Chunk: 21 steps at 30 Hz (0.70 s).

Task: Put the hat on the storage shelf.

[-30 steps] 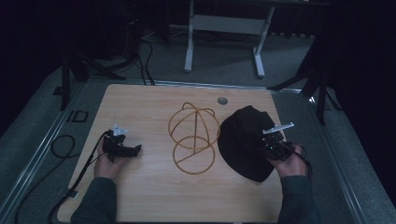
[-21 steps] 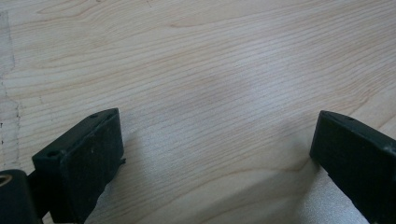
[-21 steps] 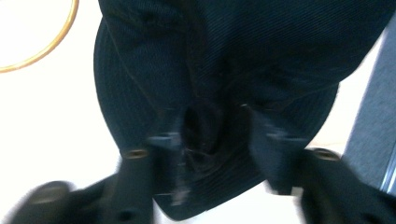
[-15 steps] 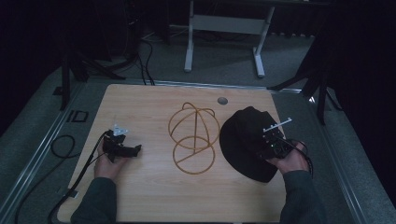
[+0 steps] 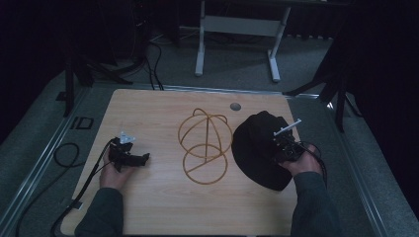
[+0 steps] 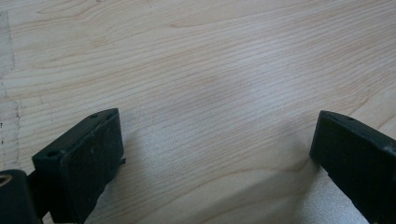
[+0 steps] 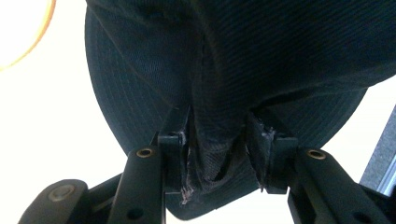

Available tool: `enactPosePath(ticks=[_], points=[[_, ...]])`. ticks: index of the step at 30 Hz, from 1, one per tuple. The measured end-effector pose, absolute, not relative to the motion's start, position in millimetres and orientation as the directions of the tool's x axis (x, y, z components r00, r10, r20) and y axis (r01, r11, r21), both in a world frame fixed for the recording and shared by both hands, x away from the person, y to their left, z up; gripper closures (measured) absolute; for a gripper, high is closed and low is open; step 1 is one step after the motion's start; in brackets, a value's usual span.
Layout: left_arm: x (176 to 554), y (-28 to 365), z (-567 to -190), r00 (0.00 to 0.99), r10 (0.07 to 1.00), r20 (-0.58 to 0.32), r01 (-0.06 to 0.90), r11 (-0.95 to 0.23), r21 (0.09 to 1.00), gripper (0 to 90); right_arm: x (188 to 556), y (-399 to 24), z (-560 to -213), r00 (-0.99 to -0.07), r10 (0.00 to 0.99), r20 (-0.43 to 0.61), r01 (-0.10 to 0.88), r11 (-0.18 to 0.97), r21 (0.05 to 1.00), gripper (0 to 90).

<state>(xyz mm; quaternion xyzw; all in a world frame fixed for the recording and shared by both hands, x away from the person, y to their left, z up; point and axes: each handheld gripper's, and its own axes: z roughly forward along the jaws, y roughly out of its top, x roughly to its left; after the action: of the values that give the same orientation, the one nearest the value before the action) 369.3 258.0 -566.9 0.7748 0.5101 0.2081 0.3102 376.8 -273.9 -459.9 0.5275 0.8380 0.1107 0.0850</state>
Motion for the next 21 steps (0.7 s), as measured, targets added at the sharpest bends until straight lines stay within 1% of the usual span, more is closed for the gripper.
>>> enactPosePath(ticks=[3,5,6,7,8,10,11,13,17,21], points=[[369,258,-567,0.393,0.920,0.006,0.662,-0.287,0.693,2.9,379,-273,-461,-0.432,0.901,-0.022,0.868,0.423,0.261,61.7],[369,258,-567,0.393,0.919,0.006,0.662,-0.288,0.692,2.8,380,-273,-462,-0.430,0.903,-0.021,0.873,0.421,0.244,65.7],[369,258,-567,0.393,0.919,0.006,0.662,-0.288,0.692,2.9,380,-273,-462,-0.430,0.903,-0.021,0.873,0.421,0.244,65.7],[369,258,-567,0.393,0.920,0.006,0.661,-0.287,0.693,2.8,382,-272,-463,-0.442,0.897,-0.026,0.869,0.436,0.233,70.9],[369,258,-567,0.393,0.920,0.006,0.662,-0.287,0.693,2.8,382,-272,-463,-0.442,0.897,-0.026,0.869,0.436,0.233,70.9],[369,258,-567,0.393,0.919,0.006,0.662,-0.288,0.692,2.8,382,-271,-462,-0.451,0.891,-0.041,0.863,0.448,0.232,74.7],[369,258,-567,0.393,0.919,0.006,0.662,-0.287,0.693,2.8,383,-269,-462,-0.463,0.884,-0.064,0.855,0.465,0.229,78.2],[369,258,-567,0.393,0.919,0.006,0.662,-0.288,0.692,2.8,383,-267,-461,-0.471,0.878,-0.084,0.848,0.477,0.229,81.3],[369,258,-567,0.394,0.919,0.006,0.661,-0.288,0.693,2.8,383,-265,-459,-0.487,0.864,-0.131,0.831,0.504,0.235,84.4],[369,258,-567,0.394,0.919,0.006,0.661,-0.288,0.693,2.8,384,-262,-457,-0.507,0.845,-0.169,0.809,0.534,0.244,85.4]])
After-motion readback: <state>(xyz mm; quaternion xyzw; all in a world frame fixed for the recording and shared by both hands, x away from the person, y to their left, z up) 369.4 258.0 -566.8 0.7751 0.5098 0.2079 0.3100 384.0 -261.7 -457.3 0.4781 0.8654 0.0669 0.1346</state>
